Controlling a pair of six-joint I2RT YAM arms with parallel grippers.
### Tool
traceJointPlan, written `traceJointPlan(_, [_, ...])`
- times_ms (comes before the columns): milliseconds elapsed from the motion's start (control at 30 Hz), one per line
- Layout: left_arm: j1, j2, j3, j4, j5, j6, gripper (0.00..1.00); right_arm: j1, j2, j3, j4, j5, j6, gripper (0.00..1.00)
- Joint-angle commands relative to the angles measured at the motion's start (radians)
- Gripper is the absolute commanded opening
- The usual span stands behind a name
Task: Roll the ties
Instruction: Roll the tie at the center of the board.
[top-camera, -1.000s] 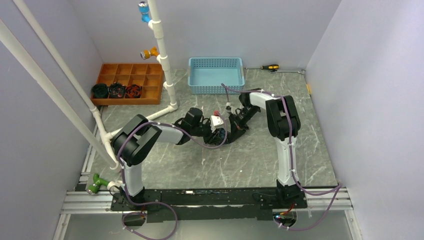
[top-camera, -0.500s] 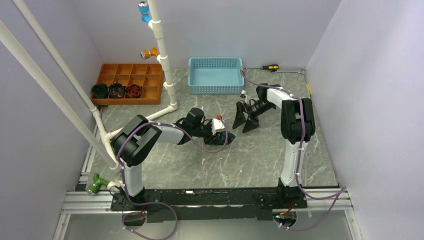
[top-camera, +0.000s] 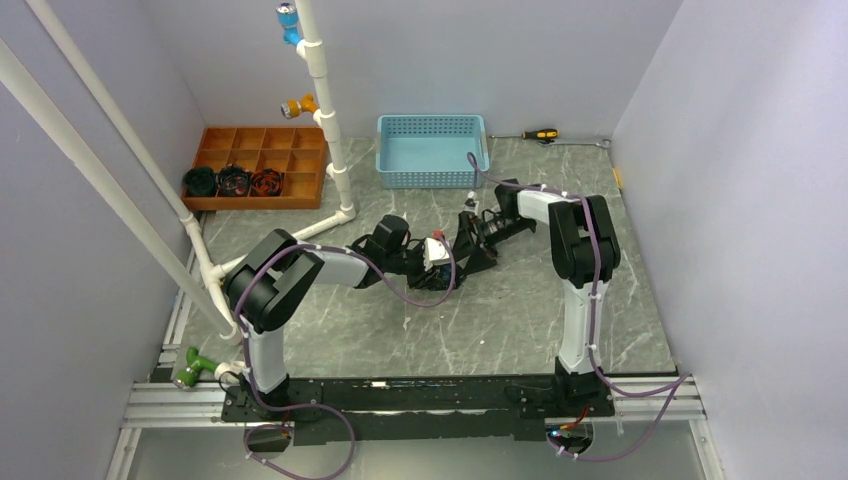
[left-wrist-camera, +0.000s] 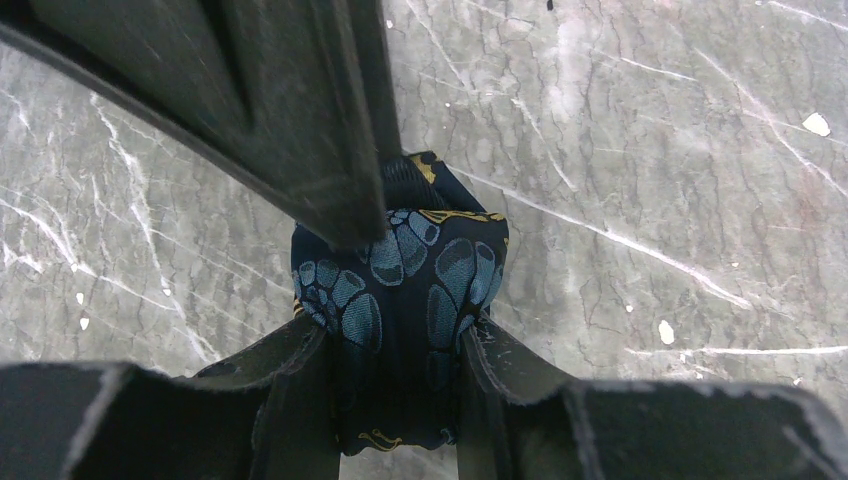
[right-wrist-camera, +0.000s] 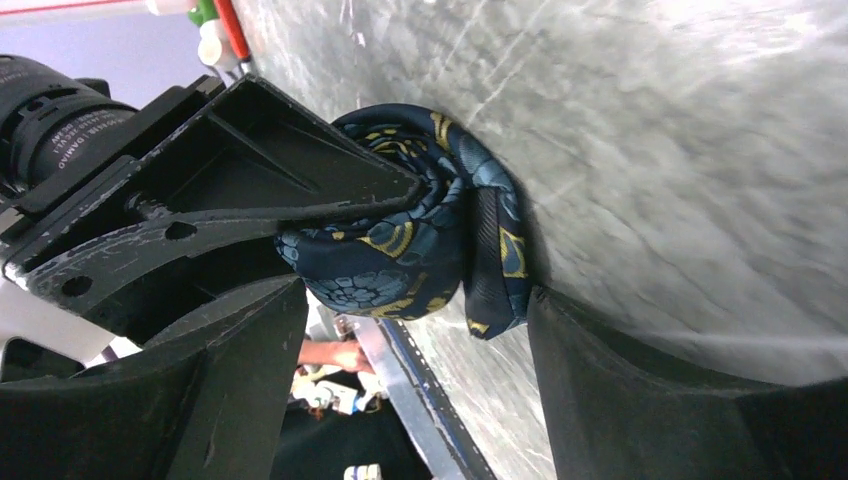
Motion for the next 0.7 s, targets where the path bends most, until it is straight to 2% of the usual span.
traceJointPlan(0, [0.008,0.074,-0.020,-0.178,-0.069,0.028,0.08,0.014,0.011,-0.028,0.063,-0.110,-0.001,0.79])
traceJointPlan(100, [0.011,0.077,-0.018,-0.178,-0.066,0.029,0.08,0.014,0.005,-0.019,0.035,-0.164,-0.064,0.69])
traceJointPlan(133, [0.010,0.077,-0.018,-0.177,-0.065,0.029,0.08,0.014,0.000,-0.019,0.030,-0.171,-0.070,0.70])
traceJointPlan(200, [0.011,0.076,-0.019,-0.177,-0.062,0.032,0.08,0.014,-0.017,-0.027,0.045,-0.176,-0.069,0.76])
traceJointPlan(267, [0.011,0.076,-0.018,-0.178,-0.062,0.034,0.08,0.014,-0.036,-0.048,0.085,-0.168,-0.038,0.86])
traceJointPlan(333, [0.011,0.076,-0.018,-0.178,-0.062,0.038,0.08,0.019,-0.041,-0.056,0.112,-0.151,-0.014,0.87])
traceJointPlan(467, [0.011,0.076,-0.015,-0.183,-0.063,0.038,0.08,0.051,-0.011,-0.015,0.049,-0.115,-0.048,0.74])
traceJointPlan(667, [0.011,0.080,-0.011,-0.186,-0.065,0.037,0.09,0.068,-0.011,-0.008,0.047,-0.074,-0.036,0.48])
